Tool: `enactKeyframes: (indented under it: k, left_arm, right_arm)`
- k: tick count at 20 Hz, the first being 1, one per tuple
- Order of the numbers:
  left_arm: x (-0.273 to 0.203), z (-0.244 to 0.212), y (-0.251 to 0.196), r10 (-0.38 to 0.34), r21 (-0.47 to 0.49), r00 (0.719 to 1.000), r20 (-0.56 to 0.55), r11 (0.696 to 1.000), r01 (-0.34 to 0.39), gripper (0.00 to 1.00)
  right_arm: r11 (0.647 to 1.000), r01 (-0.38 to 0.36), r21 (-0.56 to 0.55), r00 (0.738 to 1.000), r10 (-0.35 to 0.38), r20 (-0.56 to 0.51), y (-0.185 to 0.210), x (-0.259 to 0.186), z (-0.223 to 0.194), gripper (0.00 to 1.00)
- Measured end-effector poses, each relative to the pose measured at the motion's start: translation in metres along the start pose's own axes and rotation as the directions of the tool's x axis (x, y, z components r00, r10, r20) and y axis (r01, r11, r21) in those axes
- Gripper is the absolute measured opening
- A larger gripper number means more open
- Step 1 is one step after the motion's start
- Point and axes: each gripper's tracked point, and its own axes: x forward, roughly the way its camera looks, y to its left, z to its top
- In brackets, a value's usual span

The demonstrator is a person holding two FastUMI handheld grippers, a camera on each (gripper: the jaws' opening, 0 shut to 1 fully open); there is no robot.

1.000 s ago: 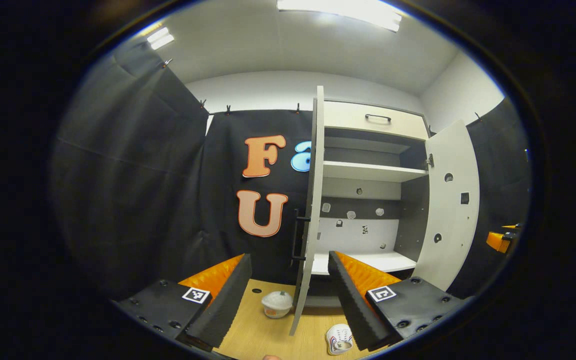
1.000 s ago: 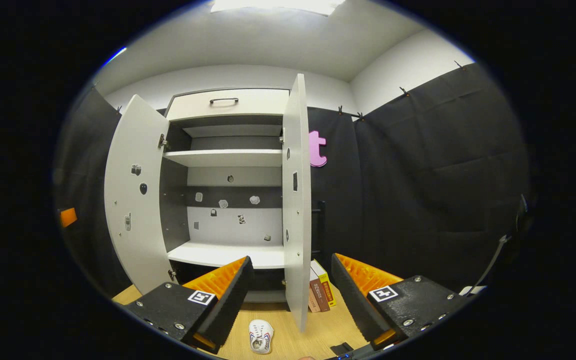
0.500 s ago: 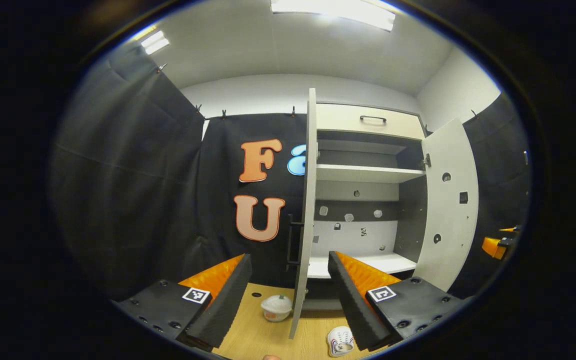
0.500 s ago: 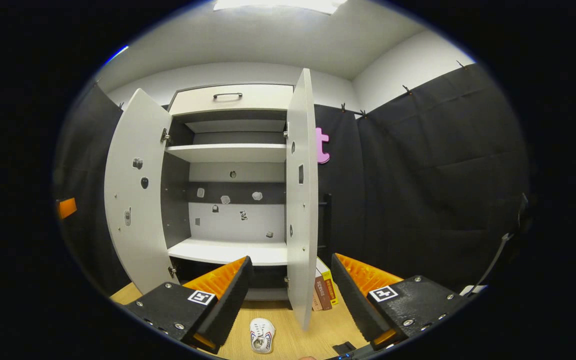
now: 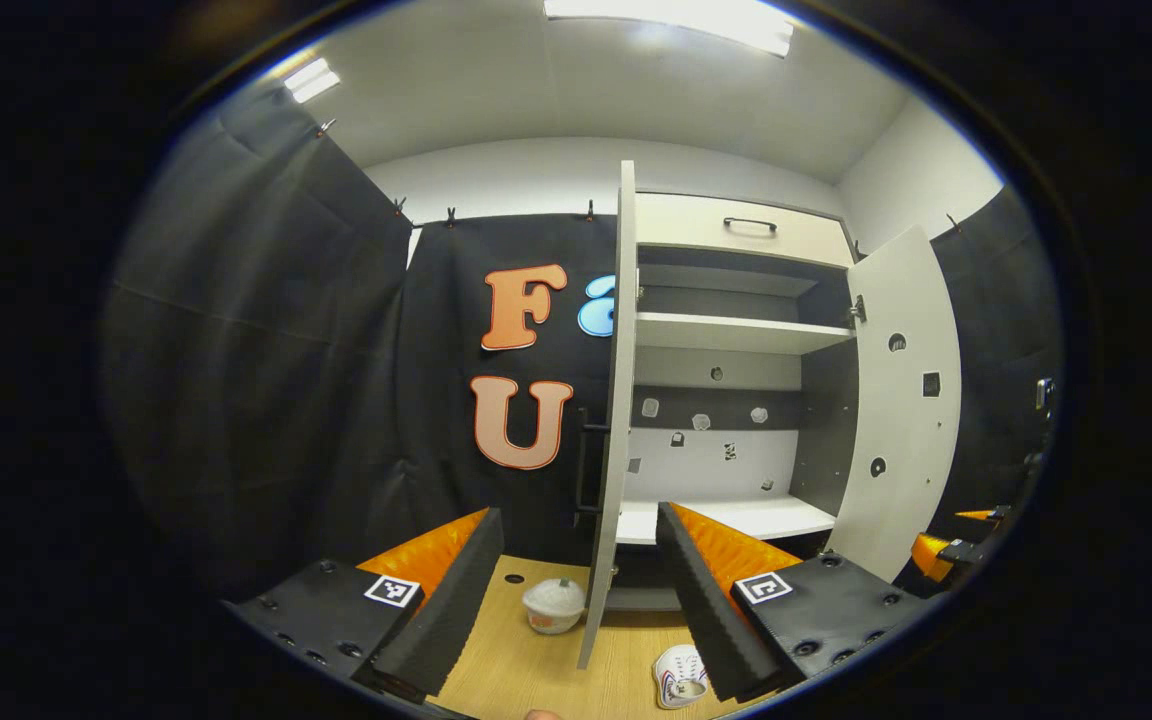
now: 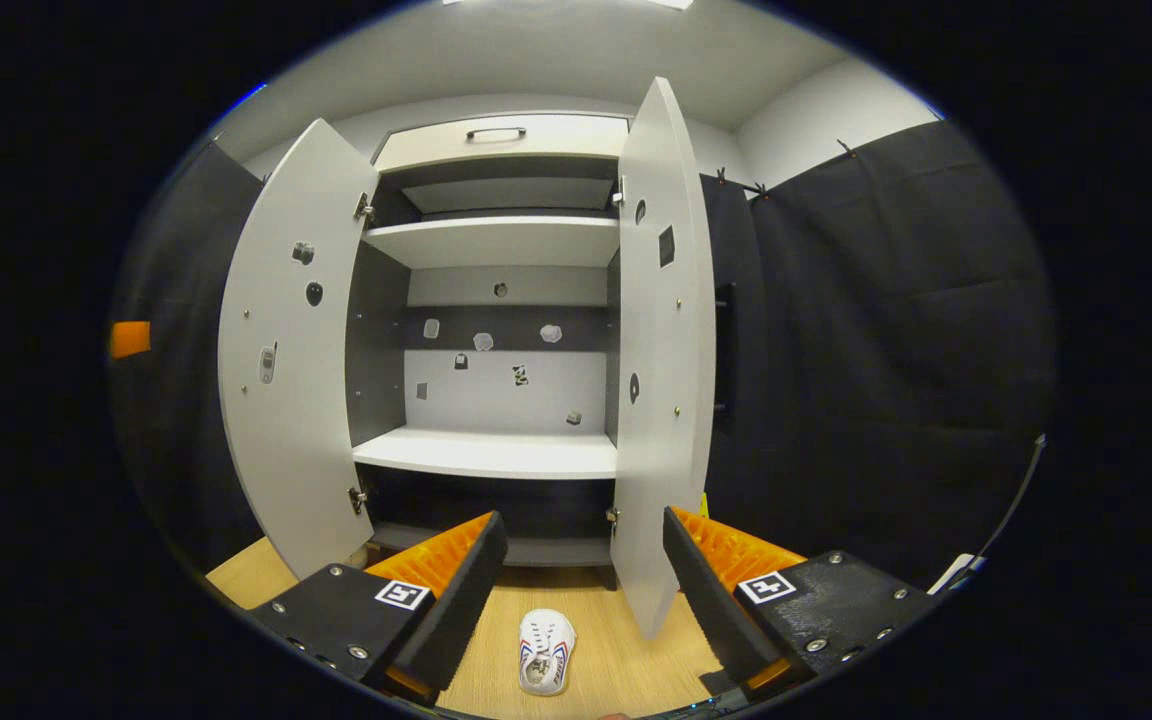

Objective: Grab one shoe with the right hand and put it into the shoe cabinet, grab the other shoe with the left hand and put it into the shoe cabinet; then close the right door with the right hand and the left door with the left hand.

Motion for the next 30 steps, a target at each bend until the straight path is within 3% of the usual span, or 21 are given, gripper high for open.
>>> enactKeyframes:
  k: [9, 12, 15, 19, 21, 26, 30]
  left_arm:
    - [0.0, -0.014, 0.023, 0.047, 0.017, 0.998, -0.04, 0.999, -0.046, 0.98]
    - [0.0, -0.017, 0.029, 0.062, 0.022, 0.997, -0.049, 0.998, -0.061, 0.98]
    - [-0.001, -0.02, 0.034, 0.086, 0.045, 0.995, -0.053, 0.996, -0.083, 0.98]
    - [-0.003, -0.021, 0.051, 0.123, 0.069, 0.991, -0.053, 0.99, -0.119, 0.98]
    - [-0.001, -0.025, 0.055, 0.138, 0.071, 0.989, -0.062, 0.989, -0.133, 0.98]
    - [0.006, -0.038, 0.064, 0.154, 0.088, 0.984, -0.089, 0.985, -0.146, 0.99]
    - [0.012, -0.051, 0.071, 0.169, 0.085, 0.98, -0.107, 0.983, -0.16, 0.99]
  right_arm:
    - [1.0, -0.012, 0.014, 0.972, 0.015, -0.236, 0.019, 0.049, -0.154, 0.96]
    - [1.0, -0.007, 0.006, 0.949, 0.009, -0.316, 0.018, 0.058, -0.211, 0.96]
    - [1.0, 0.014, 0.016, 0.904, -0.005, -0.427, 0.012, 0.064, -0.273, 0.96]
    - [1.0, 0.021, -0.009, 0.863, -0.023, -0.505, 0.007, 0.075, -0.318, 0.96]
    - [1.0, 0.023, -0.02, 0.839, -0.03, -0.543, 0.006, 0.084, -0.335, 0.92]
    - [1.0, -0.002, -0.003, 0.78, 0.0, -0.625, 0.016, 0.107, -0.366, 0.7]
    - [1.0, -0.011, -0.009, 0.725, 0.002, -0.689, 0.018, 0.117, -0.386, 0.61]
